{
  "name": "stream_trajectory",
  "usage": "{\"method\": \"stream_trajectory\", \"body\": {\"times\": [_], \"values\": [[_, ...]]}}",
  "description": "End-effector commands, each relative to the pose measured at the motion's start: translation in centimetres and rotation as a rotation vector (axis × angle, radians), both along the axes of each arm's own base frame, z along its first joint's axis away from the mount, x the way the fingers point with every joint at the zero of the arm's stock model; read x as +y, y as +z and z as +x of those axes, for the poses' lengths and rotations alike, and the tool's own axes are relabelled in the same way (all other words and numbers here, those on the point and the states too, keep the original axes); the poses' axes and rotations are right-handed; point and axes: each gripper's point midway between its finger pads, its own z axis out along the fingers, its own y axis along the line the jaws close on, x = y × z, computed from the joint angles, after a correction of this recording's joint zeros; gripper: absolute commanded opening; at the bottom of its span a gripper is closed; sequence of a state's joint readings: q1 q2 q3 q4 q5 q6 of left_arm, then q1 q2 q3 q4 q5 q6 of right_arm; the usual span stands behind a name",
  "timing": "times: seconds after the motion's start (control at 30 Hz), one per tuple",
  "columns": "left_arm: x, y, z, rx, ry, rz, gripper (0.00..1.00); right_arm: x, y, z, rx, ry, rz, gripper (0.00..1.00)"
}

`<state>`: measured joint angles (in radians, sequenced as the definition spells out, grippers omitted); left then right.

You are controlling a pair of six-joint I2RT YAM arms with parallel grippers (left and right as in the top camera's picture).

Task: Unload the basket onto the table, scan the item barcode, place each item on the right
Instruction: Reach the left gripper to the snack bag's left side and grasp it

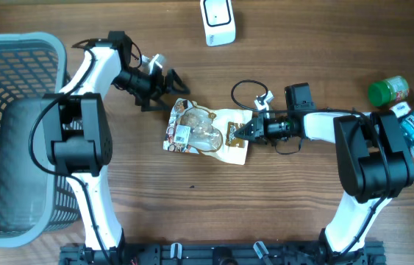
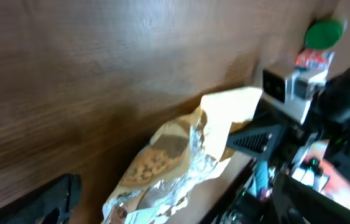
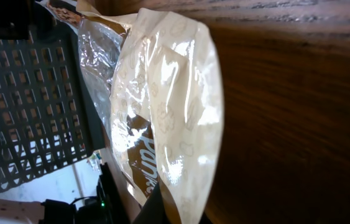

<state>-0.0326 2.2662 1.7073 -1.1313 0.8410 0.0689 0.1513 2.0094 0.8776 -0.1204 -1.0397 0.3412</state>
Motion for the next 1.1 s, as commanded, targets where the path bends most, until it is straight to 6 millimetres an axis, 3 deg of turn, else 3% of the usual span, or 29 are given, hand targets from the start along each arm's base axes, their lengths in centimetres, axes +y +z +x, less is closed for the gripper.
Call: {"method": "stream_trajectory", "body": {"times": [0.0, 0.17, 0.3, 0.63, 0.7, 0.9, 1.07], "values": [[-0.4, -1.9, -2.4, -0.033, -0.098, -0.052, 0.96, 0.1, 0.7, -0.1, -0.021, 0.011, 0.017, 0.04], [-1.4, -3.1, -3.9, -0.017, -0.075, -0.158, 0.60, 0.1, 0.7, -0.1, -0.006, 0.003, 0.017, 0.05], [-1.2, -3.8, -4.6, -0.001, -0.073, -0.150, 0.04, 0.1, 0.7, -0.1, -0.005, 0.002, 0.018, 0.05], [-0.9, -3.8, -4.1, -0.019, -0.064, -0.149, 0.04, 0.0, 0.7, -0.1, -0.003, 0.002, 0.017, 0.05], [-0.1, -3.8, -3.8, -0.018, -0.042, -0.149, 0.04, -0.4, 0.6, -0.1, 0.002, -0.003, 0.014, 0.05], [4.3, -3.7, -2.7, -0.004, 0.080, -0.150, 0.04, -4.2, -0.4, 0.2, 0.022, -0.073, -0.039, 0.04], [4.3, -3.7, -2.7, -0.005, 0.079, -0.150, 0.04, -4.0, -0.6, -0.6, 0.013, -0.035, -0.051, 0.05]]}}
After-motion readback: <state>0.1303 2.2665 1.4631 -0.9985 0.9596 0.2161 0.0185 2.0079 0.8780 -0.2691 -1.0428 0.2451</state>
